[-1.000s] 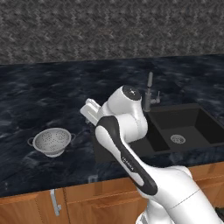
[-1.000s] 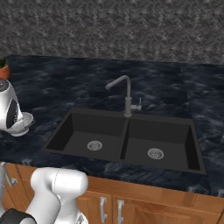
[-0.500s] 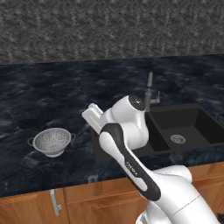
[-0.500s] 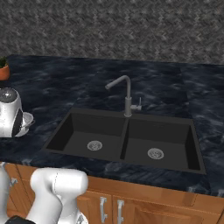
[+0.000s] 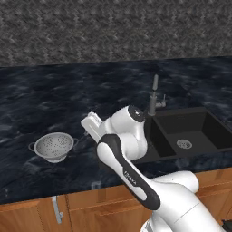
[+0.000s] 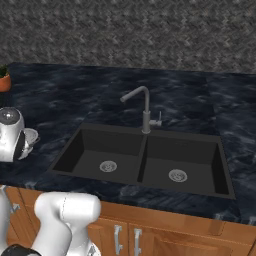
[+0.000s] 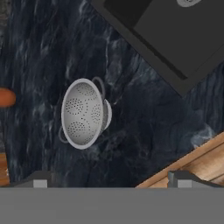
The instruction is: Place the bowl in the left basin and the colander in the right basin of the sink.
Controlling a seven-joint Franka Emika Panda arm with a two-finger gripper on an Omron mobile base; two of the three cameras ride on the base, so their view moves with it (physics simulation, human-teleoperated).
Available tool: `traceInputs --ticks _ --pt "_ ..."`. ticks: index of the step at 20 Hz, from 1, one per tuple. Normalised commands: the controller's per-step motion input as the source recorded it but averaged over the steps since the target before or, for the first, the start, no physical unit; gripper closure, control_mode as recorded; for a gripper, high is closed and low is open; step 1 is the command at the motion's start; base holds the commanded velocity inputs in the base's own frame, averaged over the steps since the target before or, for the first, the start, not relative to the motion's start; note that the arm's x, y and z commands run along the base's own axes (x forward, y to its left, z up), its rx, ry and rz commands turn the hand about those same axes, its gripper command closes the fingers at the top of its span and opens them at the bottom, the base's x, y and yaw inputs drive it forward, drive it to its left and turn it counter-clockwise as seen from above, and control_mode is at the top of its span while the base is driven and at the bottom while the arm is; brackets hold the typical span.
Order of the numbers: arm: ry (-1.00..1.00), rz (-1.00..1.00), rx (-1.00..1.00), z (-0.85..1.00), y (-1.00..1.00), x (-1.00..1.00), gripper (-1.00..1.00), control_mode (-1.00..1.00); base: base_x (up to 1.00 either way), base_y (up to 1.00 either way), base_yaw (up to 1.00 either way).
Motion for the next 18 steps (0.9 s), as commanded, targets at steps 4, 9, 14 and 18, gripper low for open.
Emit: traceInputs --ticks 4,9,14,18 --pt "0.0 0.0 0.06 -0.12 0.12 0.1 -1.0 -1.0 0.0 0.0 0.0" --pt "0.0 0.0 0.02 -0.24 0.15 0.11 -1.0 -1.0 0.0 0.0 0.0" --pt "0.0 0.0 0.0 -0.28 0.14 0.14 -1.0 -1.0 0.0 0.0 0.0" --pt "0.0 0.0 0.0 -0.18 0.14 0.19 -1.0 -1.0 0.0 0.0 0.0"
